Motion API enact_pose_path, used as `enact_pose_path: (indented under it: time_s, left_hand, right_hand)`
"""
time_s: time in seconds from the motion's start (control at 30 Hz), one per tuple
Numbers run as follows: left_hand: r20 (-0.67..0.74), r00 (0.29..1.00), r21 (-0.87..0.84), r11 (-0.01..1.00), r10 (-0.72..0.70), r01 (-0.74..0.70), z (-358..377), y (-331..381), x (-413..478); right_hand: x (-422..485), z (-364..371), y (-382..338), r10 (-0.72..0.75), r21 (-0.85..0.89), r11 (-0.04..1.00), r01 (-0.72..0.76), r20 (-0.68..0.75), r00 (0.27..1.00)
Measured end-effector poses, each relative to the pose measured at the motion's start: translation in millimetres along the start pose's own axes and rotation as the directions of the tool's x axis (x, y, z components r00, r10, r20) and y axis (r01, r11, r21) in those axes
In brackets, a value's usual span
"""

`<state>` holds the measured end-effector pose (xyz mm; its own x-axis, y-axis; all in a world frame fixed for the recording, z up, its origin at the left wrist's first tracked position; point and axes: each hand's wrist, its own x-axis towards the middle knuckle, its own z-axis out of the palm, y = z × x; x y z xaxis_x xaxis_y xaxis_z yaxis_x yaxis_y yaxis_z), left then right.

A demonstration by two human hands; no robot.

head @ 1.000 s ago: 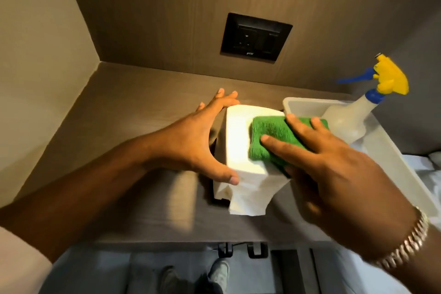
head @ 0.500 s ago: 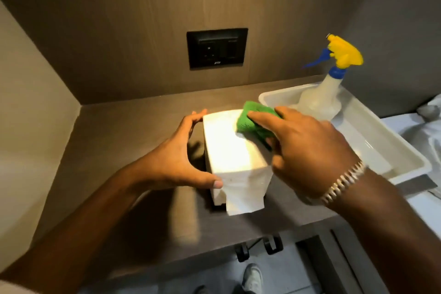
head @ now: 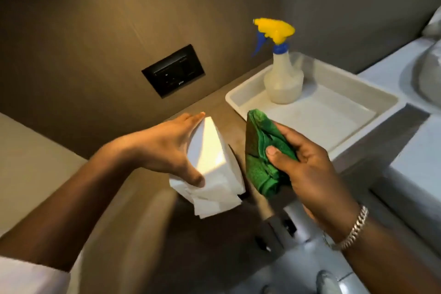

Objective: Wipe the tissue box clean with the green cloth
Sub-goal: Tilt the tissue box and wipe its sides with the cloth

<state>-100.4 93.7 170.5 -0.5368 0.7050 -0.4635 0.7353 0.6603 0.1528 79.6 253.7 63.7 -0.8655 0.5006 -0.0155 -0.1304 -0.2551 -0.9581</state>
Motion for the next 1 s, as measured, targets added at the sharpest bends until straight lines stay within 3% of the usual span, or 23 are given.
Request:
enact_pose_path:
  time_s: [0.1, 0.3, 0.43, 0.53, 0.7, 0.83, 1.0]
  left_hand:
    - [0.069, 0.998, 0.08, 0.997, 0.001, -0.006, -3, 0, -6]
    - [0.17, 0.985, 0.165, 0.986, -0.011, -0.017, 0, 3, -19]
    - [0.262, 0.964, -0.118, 0.989, -0.057, 0.09, 3, 4, -22]
    - [0.062, 0.997, -0.215, 0.974, -0.056, 0.068, 20, 8, -23]
    - [-0.332, 0.943, -0.046, 0.999, 0.008, -0.024, 67, 5, -20]
    - [-0.41, 0.911, -0.025, 0.998, 0.043, -0.058, 73, -4, -16]
    - [-0.443, 0.894, -0.009, 0.996, 0.072, -0.085, 75, -3, -16]
  right_hand:
    - [-4, -4, 12, -0.004, 0.093, 0.996, 0.005, -0.004, 1.0]
    - [-14, 12, 35, -0.03, 0.052, 0.998, 0.023, 0.135, 0.99]
    - [-5, 26, 44, -0.081, 0.031, 0.996, 0.078, 0.141, 0.987]
    - [14, 27, 47, -0.097, -0.004, 0.995, 0.098, 0.119, 0.988]
    - [-4, 40, 61, -0.157, -0.253, 0.95, 0.184, 0.124, 0.98]
    - [-51, 46, 70, -0.23, -0.201, 0.944, 0.26, 0.163, 0.959]
    - [3, 47, 61, -0.227, -0.179, 0.959, 0.221, -0.012, 0.974]
